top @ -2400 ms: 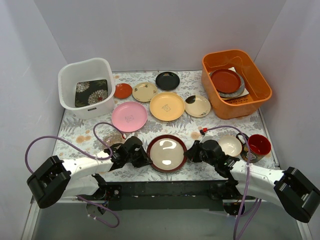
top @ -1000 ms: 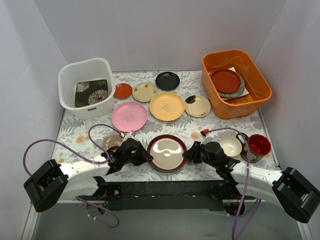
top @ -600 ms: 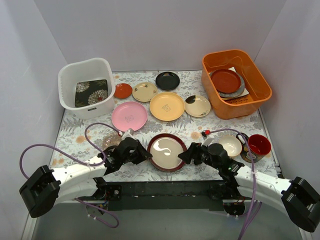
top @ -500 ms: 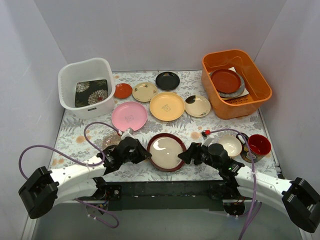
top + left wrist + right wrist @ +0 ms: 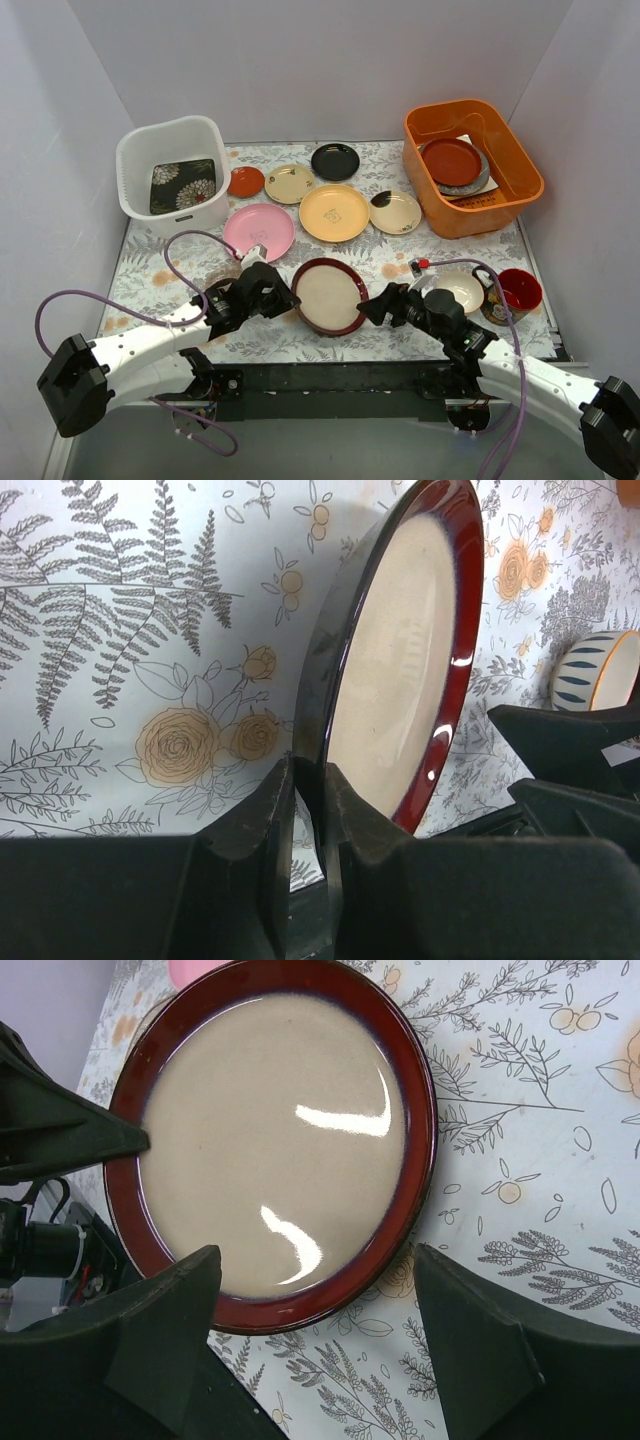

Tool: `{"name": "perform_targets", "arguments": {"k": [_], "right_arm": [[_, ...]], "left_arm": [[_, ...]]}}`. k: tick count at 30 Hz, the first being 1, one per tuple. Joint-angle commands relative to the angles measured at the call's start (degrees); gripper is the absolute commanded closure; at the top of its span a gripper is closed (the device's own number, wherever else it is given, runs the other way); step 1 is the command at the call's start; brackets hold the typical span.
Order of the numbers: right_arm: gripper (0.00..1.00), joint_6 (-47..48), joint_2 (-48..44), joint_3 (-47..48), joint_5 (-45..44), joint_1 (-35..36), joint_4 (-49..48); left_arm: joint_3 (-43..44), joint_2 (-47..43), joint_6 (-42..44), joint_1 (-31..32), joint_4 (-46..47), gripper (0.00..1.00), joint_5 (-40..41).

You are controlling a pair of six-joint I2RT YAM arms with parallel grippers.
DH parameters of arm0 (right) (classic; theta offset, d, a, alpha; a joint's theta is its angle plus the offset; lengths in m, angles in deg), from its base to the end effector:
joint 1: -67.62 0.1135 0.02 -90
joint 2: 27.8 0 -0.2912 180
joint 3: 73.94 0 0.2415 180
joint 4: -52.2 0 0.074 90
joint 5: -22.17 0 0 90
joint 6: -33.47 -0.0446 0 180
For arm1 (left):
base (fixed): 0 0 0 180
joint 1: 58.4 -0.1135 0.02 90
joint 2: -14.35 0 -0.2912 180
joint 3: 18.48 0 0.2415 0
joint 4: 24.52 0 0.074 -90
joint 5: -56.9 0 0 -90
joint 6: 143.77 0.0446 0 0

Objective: Place the plates into the plastic bin on the countertop
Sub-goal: Pick up the plate at the center of the board.

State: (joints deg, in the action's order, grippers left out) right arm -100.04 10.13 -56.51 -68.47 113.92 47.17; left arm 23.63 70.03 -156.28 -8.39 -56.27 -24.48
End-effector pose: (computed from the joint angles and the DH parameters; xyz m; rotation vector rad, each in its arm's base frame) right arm 0.0907 0.0942 0.1763 -0.0399 1.9835 1.0577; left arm 0.1167 -0.1287 0.2134 -1.2404 2.3304 -1.0061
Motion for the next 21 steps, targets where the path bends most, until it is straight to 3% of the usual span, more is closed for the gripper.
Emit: {"name": "perform_targets", "arguments": {"k": [1, 10, 21], "right_arm": [[0.14, 0.3, -2.9, -1.1, -1.8, -0.1, 1.8], [0.13, 0.4, -4.7, -1.2, -1.6, -0.1, 3.1], [0.13, 0.1, -3.7, -2.0, -1.1, -0.1, 2.0]], "left_arm": [[6.9, 0.4, 0.3, -0.2, 4.4, 1.00, 1.2], [14.7, 4.3, 2.8, -3.5, 3.6, 1.00, -0.4], [23.6, 10.8, 8.8, -16.2, 5.5, 1.00, -11.0]]}}
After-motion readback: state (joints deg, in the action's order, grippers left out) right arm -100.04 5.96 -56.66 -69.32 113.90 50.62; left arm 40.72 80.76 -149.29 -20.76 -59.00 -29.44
